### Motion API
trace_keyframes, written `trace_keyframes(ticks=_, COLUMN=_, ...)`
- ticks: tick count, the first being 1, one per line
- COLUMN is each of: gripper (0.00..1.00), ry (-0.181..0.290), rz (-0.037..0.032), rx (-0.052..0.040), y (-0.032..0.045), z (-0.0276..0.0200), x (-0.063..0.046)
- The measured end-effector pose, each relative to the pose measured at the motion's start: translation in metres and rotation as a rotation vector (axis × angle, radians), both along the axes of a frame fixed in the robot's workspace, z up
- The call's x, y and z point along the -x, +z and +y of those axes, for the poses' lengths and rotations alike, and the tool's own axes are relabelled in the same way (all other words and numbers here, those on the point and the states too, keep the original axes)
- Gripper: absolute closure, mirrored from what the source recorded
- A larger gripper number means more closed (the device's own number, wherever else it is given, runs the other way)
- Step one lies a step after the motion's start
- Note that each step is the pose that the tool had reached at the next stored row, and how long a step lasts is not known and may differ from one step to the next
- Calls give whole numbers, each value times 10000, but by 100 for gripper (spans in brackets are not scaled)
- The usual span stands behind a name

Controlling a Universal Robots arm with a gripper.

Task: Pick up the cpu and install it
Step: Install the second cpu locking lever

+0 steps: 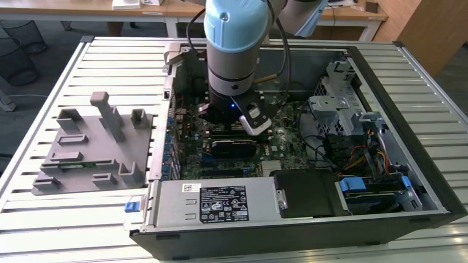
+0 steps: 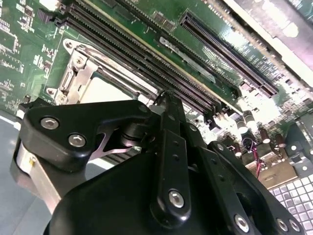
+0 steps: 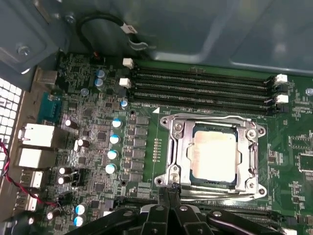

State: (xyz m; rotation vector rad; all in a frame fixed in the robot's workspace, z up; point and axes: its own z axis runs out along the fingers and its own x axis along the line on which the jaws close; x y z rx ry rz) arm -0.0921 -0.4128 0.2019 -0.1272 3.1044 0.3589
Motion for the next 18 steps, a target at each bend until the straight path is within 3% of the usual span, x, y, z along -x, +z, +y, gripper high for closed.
trace_keyframes(ticks=3, gripper=89, ry=0, rz=0, rx=-164, y=-14, z=-26, x=7)
trace_keyframes(ticks=18, gripper=89, ry=3, rz=0, rx=-638, y=-97, z=-45, x=64)
